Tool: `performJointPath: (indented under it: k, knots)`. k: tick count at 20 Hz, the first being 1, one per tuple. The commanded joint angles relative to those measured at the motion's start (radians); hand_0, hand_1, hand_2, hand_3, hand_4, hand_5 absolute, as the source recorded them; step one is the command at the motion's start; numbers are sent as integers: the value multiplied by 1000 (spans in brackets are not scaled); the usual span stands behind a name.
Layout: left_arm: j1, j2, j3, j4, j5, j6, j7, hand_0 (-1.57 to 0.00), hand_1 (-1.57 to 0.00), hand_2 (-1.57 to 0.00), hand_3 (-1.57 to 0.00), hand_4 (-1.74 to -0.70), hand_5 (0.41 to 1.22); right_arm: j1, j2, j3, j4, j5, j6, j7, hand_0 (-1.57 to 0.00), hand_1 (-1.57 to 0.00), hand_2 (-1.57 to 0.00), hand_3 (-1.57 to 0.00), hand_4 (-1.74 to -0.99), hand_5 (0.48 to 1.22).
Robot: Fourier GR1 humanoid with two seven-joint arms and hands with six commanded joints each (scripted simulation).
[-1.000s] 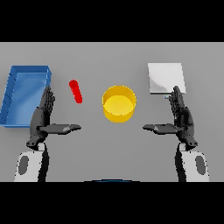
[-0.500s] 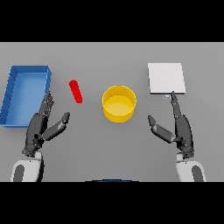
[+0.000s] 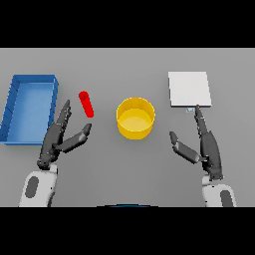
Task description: Pick up the red beaker and tilt it to pour out 1 green nut into yellow bowl. Pick up the yellow bowl and place it on the metallic measuring scale.
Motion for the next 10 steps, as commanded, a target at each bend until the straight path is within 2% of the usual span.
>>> performJointPath:
  k: [1,3,5,6,10]
  knots:
    - [-23,-5,2,42,-10,6,-20,1,1,1,1,-1219,622,2,0,3,-1,0,3,-6,1,1,1,1,-1246,627]
    - [-74,-1,17,111,-24,20,-38,1,1,1,1,-1227,629,9,6,11,-14,-4,10,-19,1,1,1,1,-1260,633]
    - [-128,-3,28,192,-30,25,-56,1,1,1,1,-1240,641,-5,7,0,-8,-25,16,-2,1,1,1,1,-1273,632]
    - [-153,-3,37,228,-28,26,-63,1,1,1,1,-1248,650,0,5,-2,-3,-26,16,-16,1,1,1,1,-1280,634]
    - [-249,-5,68,335,-23,38,-90,1,1,1,1,-1271,677,-6,-1,2,5,-11,13,-27,1,1,1,1,-1268,635]
